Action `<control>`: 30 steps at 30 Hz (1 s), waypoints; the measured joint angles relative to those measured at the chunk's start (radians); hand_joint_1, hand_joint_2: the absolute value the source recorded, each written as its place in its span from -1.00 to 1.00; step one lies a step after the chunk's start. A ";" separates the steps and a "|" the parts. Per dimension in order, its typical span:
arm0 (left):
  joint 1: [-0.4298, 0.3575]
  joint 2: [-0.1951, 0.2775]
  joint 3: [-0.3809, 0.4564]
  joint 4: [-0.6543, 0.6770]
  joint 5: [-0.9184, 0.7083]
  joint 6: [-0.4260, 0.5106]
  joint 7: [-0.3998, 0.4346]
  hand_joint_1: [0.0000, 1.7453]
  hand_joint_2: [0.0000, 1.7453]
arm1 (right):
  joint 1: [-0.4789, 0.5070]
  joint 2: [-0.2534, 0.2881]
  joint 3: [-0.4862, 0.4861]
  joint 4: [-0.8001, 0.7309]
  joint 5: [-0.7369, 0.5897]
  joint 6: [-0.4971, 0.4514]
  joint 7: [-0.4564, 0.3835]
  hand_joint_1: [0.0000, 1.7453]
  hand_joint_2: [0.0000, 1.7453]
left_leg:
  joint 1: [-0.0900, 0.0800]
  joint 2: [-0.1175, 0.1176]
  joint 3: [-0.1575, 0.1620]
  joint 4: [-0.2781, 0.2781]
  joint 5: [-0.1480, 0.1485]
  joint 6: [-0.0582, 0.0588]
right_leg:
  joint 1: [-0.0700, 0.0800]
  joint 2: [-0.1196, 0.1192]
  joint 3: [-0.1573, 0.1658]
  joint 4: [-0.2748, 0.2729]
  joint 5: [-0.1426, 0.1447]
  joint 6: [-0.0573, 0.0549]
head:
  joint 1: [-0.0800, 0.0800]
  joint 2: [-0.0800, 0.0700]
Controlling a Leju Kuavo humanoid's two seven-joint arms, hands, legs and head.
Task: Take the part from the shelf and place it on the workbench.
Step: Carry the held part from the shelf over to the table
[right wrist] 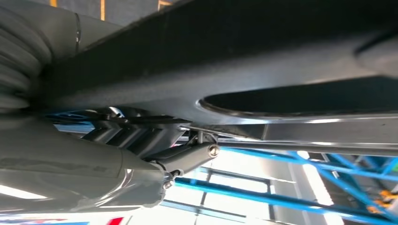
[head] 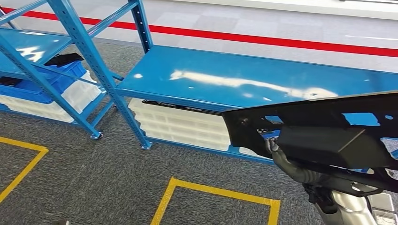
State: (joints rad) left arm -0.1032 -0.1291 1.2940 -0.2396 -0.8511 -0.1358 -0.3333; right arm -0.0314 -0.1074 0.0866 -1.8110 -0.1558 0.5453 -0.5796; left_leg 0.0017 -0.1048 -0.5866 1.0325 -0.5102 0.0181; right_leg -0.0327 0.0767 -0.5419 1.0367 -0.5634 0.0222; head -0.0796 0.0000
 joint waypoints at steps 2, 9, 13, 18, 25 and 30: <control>0.007 0.008 0.000 0.000 0.002 0.000 0.004 -1.00 1.00 | 0.000 0.011 0.002 0.000 0.004 0.001 -0.006 1.00 1.00 | 0.002 0.005 -0.008 0.006 -0.003 -0.010 | 0.000 -0.024 -0.001 0.001 0.002 -0.010 | 0.000 0.000; 0.007 0.019 0.000 0.000 0.018 0.001 0.012 -1.00 1.00 | 0.012 0.027 0.004 -0.001 0.020 0.010 -0.025 1.00 1.00 | 0.007 0.095 -0.125 0.256 -0.101 -0.034 | 0.000 -0.126 0.002 -0.001 -0.002 -0.027 | -0.001 0.000; 0.006 0.023 0.001 0.000 0.023 0.001 0.010 -1.00 1.00 | 0.012 0.030 0.005 -0.015 0.030 0.010 -0.027 1.00 1.00 | -0.011 0.163 -0.012 0.027 0.000 -0.006 | 0.006 -0.169 0.011 -0.002 -0.011 -0.019 | -0.001 0.000; 0.012 0.023 0.001 0.000 0.024 0.003 0.012 -1.00 1.00 | 0.014 0.030 0.008 -0.032 0.033 0.011 -0.028 1.00 1.00 | -0.016 0.146 0.004 -0.016 0.005 0.016 | 0.008 -0.179 0.020 0.003 -0.030 0.002 | 0.000 0.000; 0.011 0.016 0.002 0.000 0.023 0.002 0.016 -1.00 1.00 | 0.026 0.027 0.010 -0.039 0.037 0.010 -0.028 1.00 1.00 | -0.008 0.061 0.014 -0.024 0.009 0.023 | 0.008 -0.077 -0.094 0.207 -0.079 0.008 | 0.001 0.000; 0.012 0.012 0.002 0.000 0.020 0.007 0.023 -1.00 1.00 | 0.031 0.027 0.010 -0.045 0.037 0.006 -0.027 1.00 1.00 | -0.005 -0.002 -0.004 0.001 0.001 0.004 | 0.003 -0.002 -0.016 0.008 0.012 -0.001 | 0.000 0.000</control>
State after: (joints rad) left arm -0.0916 -0.1169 1.2955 -0.2396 -0.8313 -0.1286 -0.3102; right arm -0.0006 -0.0804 0.0963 -1.8562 -0.1184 0.5516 -0.6065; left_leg -0.0034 -0.1070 -0.5902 1.0338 -0.5091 0.0222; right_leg -0.0299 0.0744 -0.5582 1.0447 -0.5515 0.0213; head -0.0796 0.0000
